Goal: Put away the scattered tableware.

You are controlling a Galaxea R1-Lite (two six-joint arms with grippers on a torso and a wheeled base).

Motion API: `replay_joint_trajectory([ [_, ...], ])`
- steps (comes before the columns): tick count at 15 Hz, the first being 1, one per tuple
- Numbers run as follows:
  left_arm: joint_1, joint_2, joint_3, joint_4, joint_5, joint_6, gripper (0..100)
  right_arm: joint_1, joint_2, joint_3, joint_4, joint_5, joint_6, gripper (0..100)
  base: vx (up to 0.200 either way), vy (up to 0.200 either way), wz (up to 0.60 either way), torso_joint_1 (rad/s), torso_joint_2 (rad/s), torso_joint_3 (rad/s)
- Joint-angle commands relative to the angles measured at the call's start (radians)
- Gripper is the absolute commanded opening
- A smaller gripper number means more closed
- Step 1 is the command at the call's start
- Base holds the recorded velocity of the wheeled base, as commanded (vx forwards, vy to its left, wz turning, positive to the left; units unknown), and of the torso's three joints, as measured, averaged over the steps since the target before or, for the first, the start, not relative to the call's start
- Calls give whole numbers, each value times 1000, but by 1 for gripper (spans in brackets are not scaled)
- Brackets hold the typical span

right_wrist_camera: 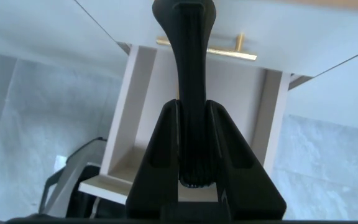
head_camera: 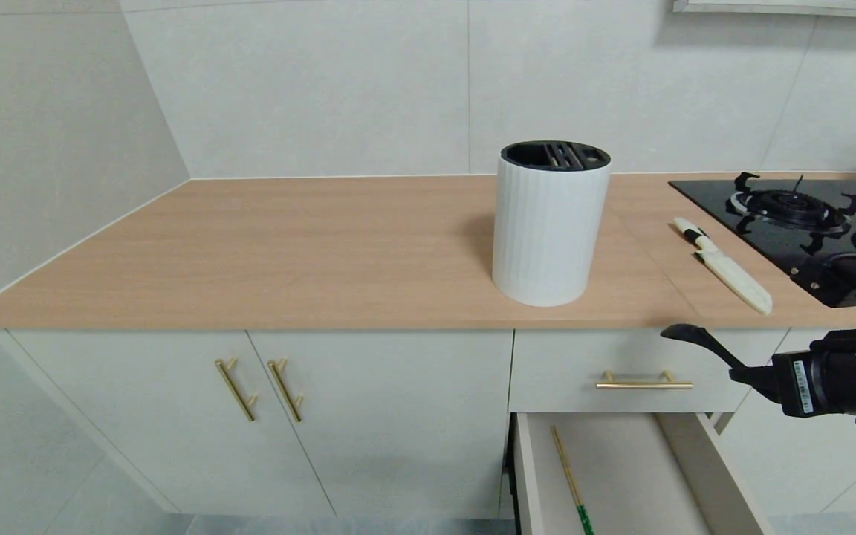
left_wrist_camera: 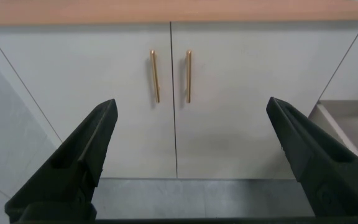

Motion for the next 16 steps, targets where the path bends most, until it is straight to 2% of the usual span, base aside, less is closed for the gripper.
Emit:
replay_joint_trajectory([
  [1,0,0,0,0,0,0,100,2,5,4,0,2,0,0,0,0,0,-198,452,261],
  [5,0,0,0,0,0,-2,100,34,6,11,0,0,1,0,0,0,0,-201,490,283],
  [16,0,0,0,0,0,0,100,33,134,14,-8,-3,3,0,0,0,0,-155,459,299],
])
